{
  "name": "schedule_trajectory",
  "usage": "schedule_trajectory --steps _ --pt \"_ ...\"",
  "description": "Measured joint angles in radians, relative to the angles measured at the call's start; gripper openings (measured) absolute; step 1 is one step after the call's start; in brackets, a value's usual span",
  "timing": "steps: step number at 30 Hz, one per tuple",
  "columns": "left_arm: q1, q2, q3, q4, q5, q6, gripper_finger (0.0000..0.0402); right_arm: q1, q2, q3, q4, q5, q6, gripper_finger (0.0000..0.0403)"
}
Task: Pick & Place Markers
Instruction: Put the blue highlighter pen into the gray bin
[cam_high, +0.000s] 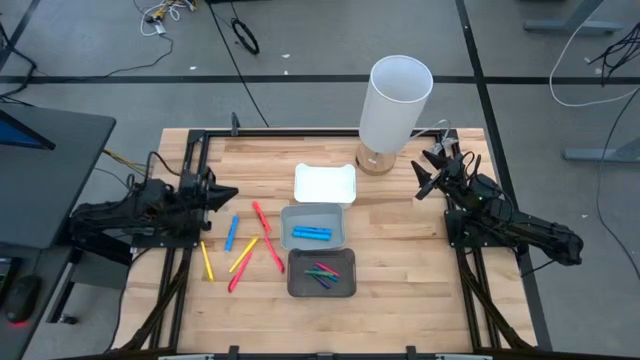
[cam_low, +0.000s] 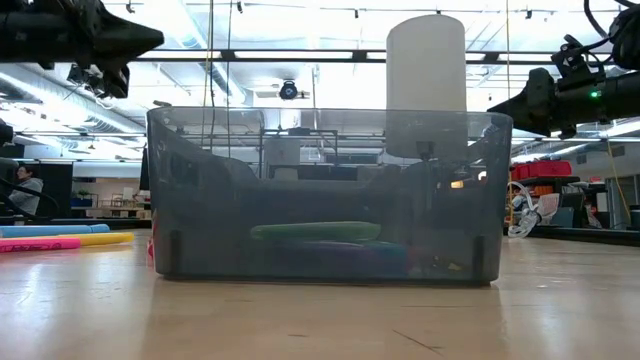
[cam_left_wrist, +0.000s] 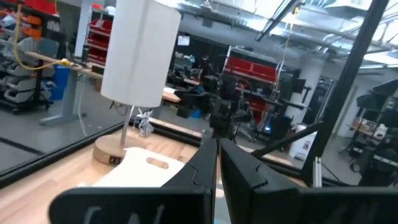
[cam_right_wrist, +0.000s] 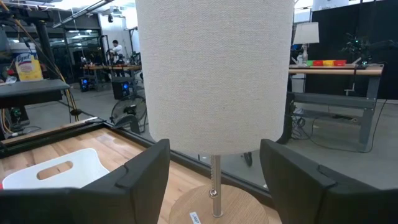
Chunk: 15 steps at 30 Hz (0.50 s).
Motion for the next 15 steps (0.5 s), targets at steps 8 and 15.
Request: schedule_trajectory --steps 8,15 --pt "0.000 0.000 0.121 -0.161 -0.076 -0.008 0.0043 0.000 0.000 0.000 0.000 0.000 0.000 0.0251" --pt "0.000 0.000 0.230 -0.293 -0.138 0.000 0.0109 0.000 0.000 0.000 0.000 0.000 0.000 0.0251"
